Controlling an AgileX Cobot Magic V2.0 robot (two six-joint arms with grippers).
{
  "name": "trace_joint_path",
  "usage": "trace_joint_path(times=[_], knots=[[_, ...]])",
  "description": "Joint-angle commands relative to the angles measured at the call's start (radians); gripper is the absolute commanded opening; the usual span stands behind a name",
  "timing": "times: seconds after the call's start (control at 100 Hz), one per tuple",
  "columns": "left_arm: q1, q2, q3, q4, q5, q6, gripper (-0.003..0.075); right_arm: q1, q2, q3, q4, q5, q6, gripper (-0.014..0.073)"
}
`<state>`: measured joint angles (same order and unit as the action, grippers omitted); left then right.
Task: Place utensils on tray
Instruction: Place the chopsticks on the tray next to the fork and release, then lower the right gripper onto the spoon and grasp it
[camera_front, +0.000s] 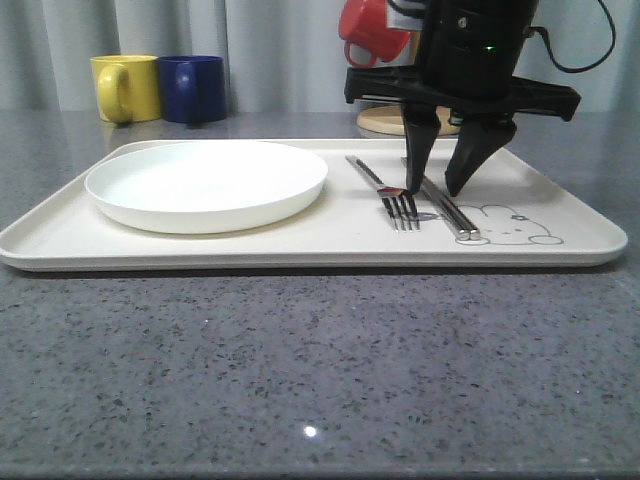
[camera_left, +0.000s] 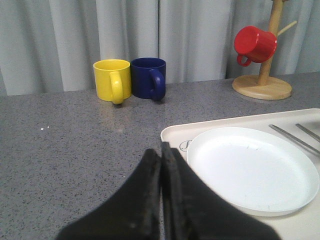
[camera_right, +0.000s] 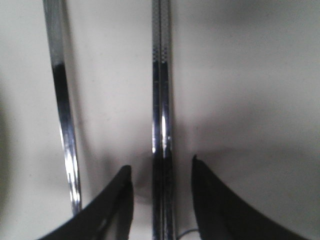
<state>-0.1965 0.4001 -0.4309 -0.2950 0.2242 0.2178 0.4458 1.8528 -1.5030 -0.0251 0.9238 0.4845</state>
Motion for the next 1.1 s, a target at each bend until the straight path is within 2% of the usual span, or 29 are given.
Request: trace_joint_path(times=[0.0, 0.25, 0.33, 0.47, 0.8, 0.94, 1.09], knots=[[-0.001, 0.004, -0.026, -0.004, -0.078, 0.002, -0.0019, 0.001, -0.044, -0.024, -0.012, -0.014, 0.001, 0.0407], [-0.001, 0.004, -0.026, -0.004, -0.078, 0.002, -0.0019, -0.009, -0.108, -0.025, -0.103, -0.006, -0.002, 0.0404], [-0.001, 0.004, -0.026, -0.004, -0.078, 0.002, -0.0019, -0.04, -0.141, -0.026, -0.116, 0.015, -0.048, 0.0404], [-0.001, 0.004, -0.026, -0.004, -0.078, 0.002, -0.0019, -0.151, -0.185, -0.026, -0.116, 0.065, -0.15, 0.0404], [-0.001, 0.004, -0.026, -0.004, -0.078, 0.002, -0.0019, -0.511, -0.207, -0.025, -0.093, 0.161, -0.388, 0.0404], [-0.001, 0.004, -0.026, -0.004, -0.078, 0.002, -0.0019, -0.614, -0.197, -0.025, -0.067, 0.16, -0.451, 0.0404], [-0.001, 0.004, -0.026, -0.004, -0.078, 0.002, -0.0019, -0.672, -0.175, -0.025, -0.066, 0.156, -0.493, 0.0404]])
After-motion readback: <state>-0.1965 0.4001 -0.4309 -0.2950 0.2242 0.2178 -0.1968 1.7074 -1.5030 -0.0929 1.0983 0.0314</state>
